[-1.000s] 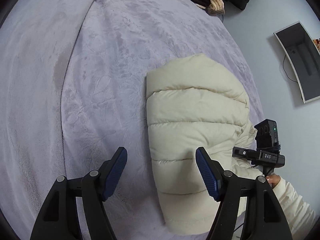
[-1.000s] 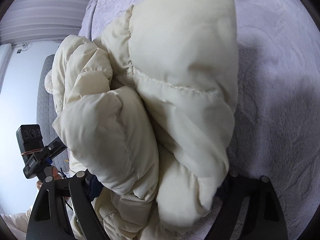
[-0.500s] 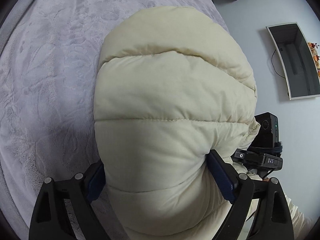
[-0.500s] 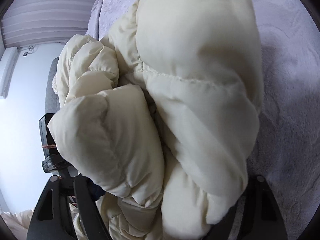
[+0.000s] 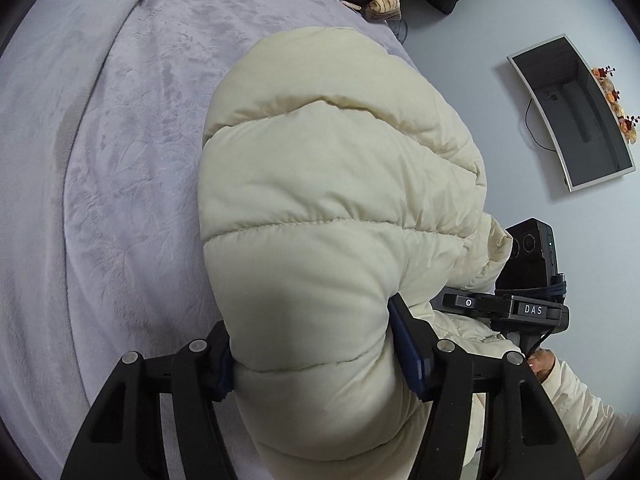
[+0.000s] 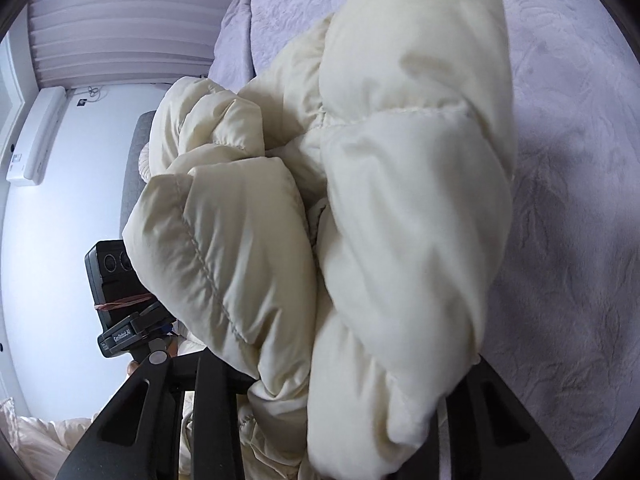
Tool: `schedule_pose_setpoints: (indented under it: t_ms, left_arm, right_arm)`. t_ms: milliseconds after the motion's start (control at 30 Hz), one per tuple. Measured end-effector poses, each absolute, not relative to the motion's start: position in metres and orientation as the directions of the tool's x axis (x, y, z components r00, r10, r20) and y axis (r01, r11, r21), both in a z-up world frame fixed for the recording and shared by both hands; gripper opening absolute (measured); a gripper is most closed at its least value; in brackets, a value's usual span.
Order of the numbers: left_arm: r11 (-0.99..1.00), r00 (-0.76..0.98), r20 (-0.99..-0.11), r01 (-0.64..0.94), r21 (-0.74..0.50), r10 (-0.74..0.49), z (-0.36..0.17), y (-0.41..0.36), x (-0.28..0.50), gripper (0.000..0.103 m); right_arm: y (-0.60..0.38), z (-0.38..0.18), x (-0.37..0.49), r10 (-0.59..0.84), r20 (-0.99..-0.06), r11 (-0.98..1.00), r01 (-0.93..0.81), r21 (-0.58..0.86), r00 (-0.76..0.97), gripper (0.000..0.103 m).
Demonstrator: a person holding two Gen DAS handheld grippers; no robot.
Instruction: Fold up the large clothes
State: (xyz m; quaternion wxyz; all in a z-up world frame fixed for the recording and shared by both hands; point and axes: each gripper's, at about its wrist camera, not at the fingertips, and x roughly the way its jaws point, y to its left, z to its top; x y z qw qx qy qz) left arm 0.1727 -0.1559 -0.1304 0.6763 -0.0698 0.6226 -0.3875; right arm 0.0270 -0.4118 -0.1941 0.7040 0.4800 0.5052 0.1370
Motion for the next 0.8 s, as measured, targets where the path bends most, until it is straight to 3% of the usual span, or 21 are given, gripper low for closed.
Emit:
schedule_pose_setpoints:
  t_ms: [267,500,600,733,800]
  left_arm:
    - [0.743,-0.087,-0.817,0.370,-0.557,-0.570,-0.128,-0.090,0.126,0.065]
    - [0.799,-0.126,-0.868,0.347,-0.492,-0.480,-0.188,-0.036,0.090,0.069]
    - [0.799,-0.101,-0.872,0.362,-0.481,-0.479,-0.186,-0.029,0.083,0.070]
    - [0.790,-0.038,-0.869,0.399,-0.465,-0.493,-0.153,-0.017,0.082,0.070]
    - [0.789,0.011,-0.862,0.408,-0.458,-0.506,-0.136,-0.002,0.083,0.070]
  right_arm:
    - [-0.362,-0.197,-0.007,0.717,-0.576,0.497,0.292,0.817,0.392,0.038]
    - [-0.317,-0.247,-0.037,0.717,-0.621,0.515,0.359,0.778,0.317,0.039]
    - [-0.310,-0.263,-0.049,0.701,-0.642,0.512,0.408,0.756,0.310,0.051]
    - [-0.320,-0.235,-0.061,0.625,-0.715,0.589,0.412,0.695,0.313,0.068]
    - [-0.331,-0.216,-0.070,0.584,-0.738,0.614,0.411,0.674,0.337,0.068]
